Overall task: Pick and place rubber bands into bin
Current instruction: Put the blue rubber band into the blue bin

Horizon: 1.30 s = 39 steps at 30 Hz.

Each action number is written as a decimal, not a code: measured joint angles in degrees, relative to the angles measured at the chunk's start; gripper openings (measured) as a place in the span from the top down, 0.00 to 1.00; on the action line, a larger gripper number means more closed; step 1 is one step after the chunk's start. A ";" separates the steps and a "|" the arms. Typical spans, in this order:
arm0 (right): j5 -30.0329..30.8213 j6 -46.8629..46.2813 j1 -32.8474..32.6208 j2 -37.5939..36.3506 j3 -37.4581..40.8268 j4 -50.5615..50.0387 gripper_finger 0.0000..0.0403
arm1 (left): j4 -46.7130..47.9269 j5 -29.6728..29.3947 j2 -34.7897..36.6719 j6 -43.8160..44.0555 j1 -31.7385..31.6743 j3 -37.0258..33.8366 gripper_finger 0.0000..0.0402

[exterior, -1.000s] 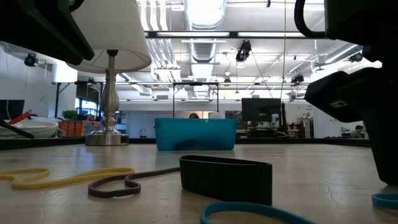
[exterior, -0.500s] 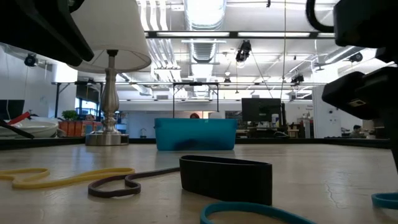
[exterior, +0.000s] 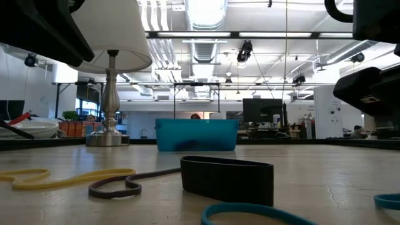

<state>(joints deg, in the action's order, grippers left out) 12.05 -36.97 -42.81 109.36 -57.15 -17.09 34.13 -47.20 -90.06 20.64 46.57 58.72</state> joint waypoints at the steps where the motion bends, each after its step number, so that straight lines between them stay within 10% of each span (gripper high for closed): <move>1: 0.09 0.08 0.00 0.81 -0.32 0.14 0.75 | -0.10 0.00 0.00 0.00 0.00 0.00 0.81; 23: 4.00 4.90 -0.22 4.21 -9.33 -11.03 0.98 | -0.29 0.00 0.00 -0.02 -0.04 -0.11 0.81; 39: 29.08 9.27 -0.08 1.40 -14.58 -26.60 0.98 | -0.57 0.00 0.02 -0.02 -0.04 -0.11 0.81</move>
<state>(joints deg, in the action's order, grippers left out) 41.13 -27.69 -42.89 110.76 -71.72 -43.70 33.56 -47.20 -90.04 20.62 46.52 58.61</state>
